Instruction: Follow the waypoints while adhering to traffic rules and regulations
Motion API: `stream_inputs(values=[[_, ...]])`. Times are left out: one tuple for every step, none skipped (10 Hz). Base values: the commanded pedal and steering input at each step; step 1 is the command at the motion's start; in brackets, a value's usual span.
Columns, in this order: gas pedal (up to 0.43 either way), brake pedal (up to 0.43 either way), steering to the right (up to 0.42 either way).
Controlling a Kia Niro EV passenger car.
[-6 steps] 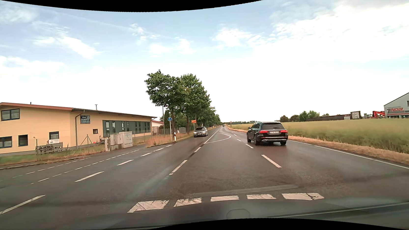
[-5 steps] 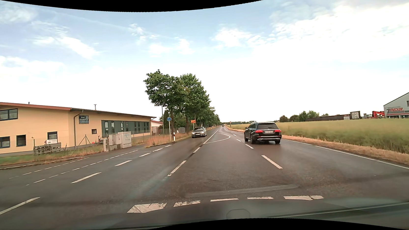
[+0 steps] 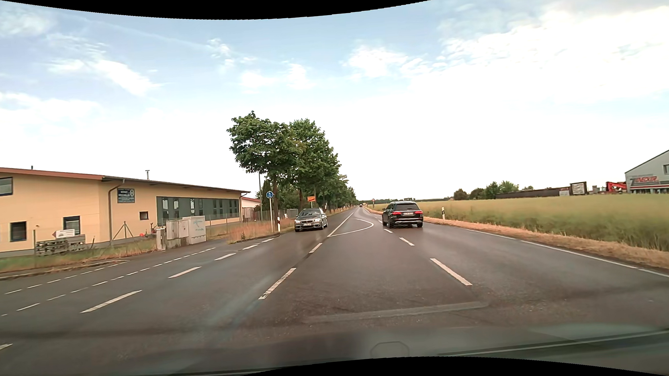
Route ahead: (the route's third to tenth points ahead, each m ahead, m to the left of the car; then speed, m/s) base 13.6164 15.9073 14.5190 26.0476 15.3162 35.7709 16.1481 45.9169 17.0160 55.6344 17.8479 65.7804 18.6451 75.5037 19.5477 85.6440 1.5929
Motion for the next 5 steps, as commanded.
stream_inputs(values=[[0.000, 0.122, 0.044], [0.000, 0.128, 0.041], [0.000, 0.134, 0.040], [0.000, 0.134, 0.036], [0.000, 0.116, 0.028]])
